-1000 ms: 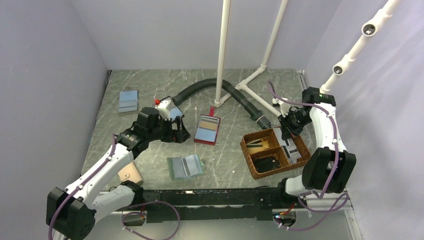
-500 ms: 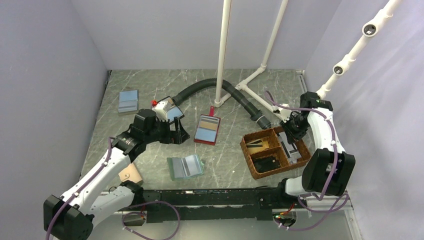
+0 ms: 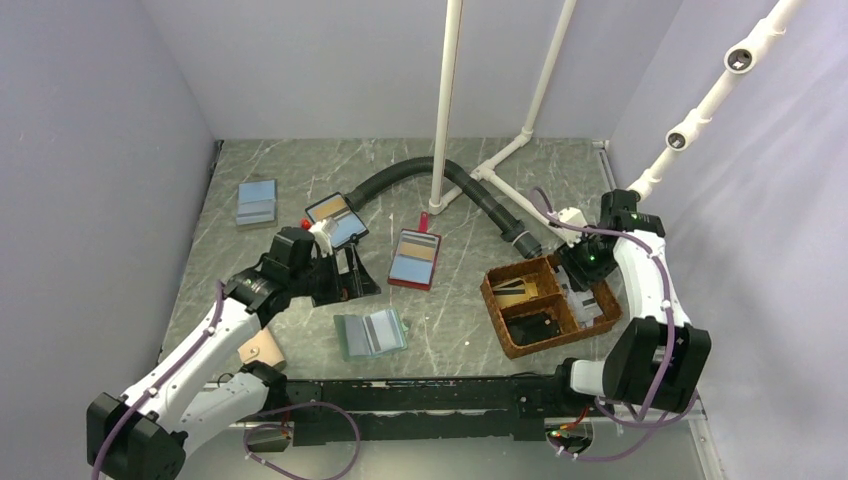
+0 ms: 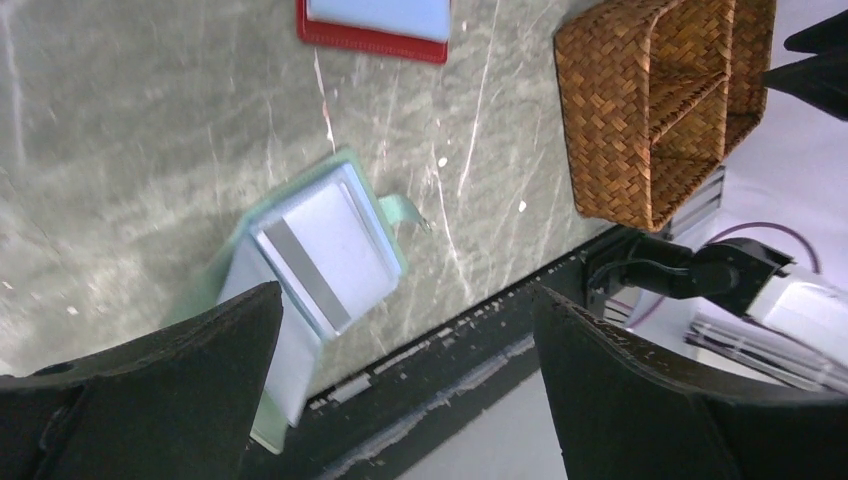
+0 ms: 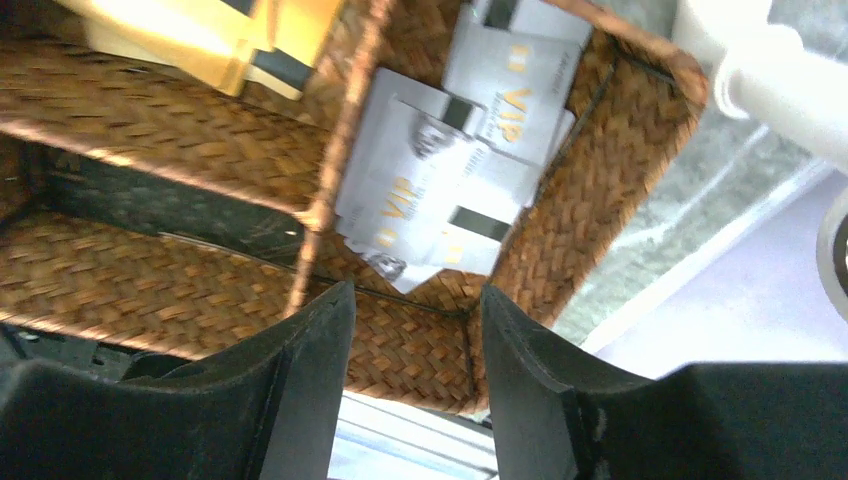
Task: Take the credit cards out of the card holder
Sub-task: Place the credit card in the storage box, then remove the credit card from the card holder.
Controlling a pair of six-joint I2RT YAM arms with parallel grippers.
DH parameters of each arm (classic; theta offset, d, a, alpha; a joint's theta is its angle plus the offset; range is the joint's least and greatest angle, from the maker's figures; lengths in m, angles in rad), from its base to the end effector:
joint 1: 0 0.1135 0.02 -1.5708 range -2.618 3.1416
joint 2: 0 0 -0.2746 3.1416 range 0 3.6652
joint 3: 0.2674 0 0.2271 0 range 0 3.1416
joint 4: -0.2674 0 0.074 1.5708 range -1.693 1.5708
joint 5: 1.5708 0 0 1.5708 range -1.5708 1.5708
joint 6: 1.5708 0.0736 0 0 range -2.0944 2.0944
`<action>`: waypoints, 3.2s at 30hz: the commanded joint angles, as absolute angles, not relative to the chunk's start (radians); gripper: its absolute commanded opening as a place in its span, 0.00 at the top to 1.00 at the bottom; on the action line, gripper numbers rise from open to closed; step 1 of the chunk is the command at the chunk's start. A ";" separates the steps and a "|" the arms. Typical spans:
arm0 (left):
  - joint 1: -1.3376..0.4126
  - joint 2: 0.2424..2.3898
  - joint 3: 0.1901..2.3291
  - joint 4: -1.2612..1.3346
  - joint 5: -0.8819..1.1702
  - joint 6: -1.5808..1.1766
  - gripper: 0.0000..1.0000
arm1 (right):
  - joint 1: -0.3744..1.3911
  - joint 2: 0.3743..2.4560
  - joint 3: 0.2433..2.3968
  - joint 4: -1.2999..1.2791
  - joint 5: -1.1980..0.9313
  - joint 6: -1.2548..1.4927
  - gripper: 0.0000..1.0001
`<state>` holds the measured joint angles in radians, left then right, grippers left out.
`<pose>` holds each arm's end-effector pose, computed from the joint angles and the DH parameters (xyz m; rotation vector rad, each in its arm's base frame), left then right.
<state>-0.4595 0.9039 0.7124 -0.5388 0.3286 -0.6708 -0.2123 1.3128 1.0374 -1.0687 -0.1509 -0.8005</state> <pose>0.1540 -0.1027 0.2507 -0.0775 2.4452 -0.9255 0.2076 -0.0334 0.2342 -0.8557 2.7402 0.0313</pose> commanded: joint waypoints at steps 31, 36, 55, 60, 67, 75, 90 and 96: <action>-0.660 1.232 0.555 -0.435 0.214 -1.029 0.30 | 0.668 1.724 1.210 -0.564 -0.915 -0.135 0.68; -0.661 1.227 0.509 -0.393 0.237 -1.033 0.28 | 0.722 1.823 1.217 -0.456 -0.898 0.105 0.70; -0.661 1.195 0.358 -0.158 0.317 -1.035 0.27 | 0.758 1.957 1.220 -0.380 -0.903 0.266 0.87; -0.660 1.200 0.370 -0.186 0.309 -1.028 0.27 | 0.755 1.938 1.256 -0.406 -0.893 0.230 0.81; -0.661 1.185 0.353 -0.169 0.310 -1.041 0.27 | 0.761 1.956 1.252 -0.413 -0.869 0.225 0.75; -0.661 1.173 0.355 -0.176 0.312 -1.046 0.26 | 0.767 2.029 1.308 -0.469 -0.834 0.196 0.75; -0.647 0.887 0.251 -0.277 0.157 -1.359 0.37 | 0.776 2.037 1.305 -0.476 -0.795 0.197 0.74; -0.639 0.878 0.235 -0.236 0.154 -1.395 0.34 | 0.791 2.029 1.300 -0.455 -0.896 0.215 0.77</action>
<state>-0.6464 0.8719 0.2504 -0.2306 0.2035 -1.3483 0.7750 2.0350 1.2819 -0.4690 -0.8120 0.2020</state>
